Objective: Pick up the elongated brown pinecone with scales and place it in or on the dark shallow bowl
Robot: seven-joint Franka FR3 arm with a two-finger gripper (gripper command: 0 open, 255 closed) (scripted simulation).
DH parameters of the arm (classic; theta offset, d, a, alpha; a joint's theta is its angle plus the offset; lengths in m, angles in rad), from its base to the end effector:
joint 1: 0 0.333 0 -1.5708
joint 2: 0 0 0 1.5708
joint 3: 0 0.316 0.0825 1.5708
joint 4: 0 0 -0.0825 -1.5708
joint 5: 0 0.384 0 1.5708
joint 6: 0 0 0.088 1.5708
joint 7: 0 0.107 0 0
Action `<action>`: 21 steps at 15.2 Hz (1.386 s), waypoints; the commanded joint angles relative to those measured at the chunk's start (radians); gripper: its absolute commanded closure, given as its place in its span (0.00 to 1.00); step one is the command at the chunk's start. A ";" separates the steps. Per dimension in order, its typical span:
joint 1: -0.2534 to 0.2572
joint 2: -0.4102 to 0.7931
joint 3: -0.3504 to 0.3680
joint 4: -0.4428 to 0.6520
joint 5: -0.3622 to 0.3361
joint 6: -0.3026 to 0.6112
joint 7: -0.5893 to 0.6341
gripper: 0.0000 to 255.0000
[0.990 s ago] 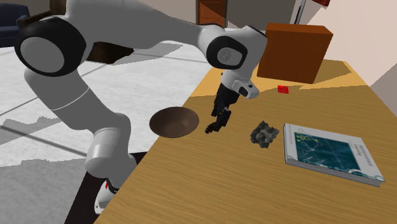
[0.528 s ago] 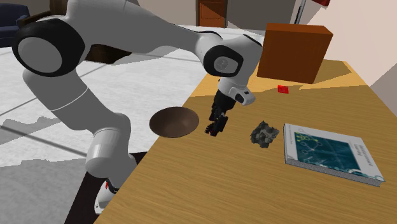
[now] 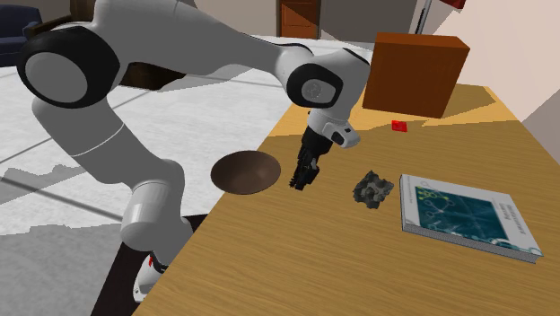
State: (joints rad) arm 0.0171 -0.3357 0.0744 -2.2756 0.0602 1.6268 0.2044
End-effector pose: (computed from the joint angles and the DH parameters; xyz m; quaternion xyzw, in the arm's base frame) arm 0.4102 0.0454 0.4677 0.9854 -0.0660 -0.1570 0.0056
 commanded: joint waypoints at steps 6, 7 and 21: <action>-0.001 0.001 -0.001 -0.002 -0.002 0.000 0.000 1.00; -0.001 -0.002 -0.001 0.009 -0.002 -0.014 0.000 1.00; -0.002 -0.014 -0.005 0.187 -0.004 -0.203 0.006 1.00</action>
State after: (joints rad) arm 0.0153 -0.3505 0.0698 -2.1021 0.0571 1.4365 0.2105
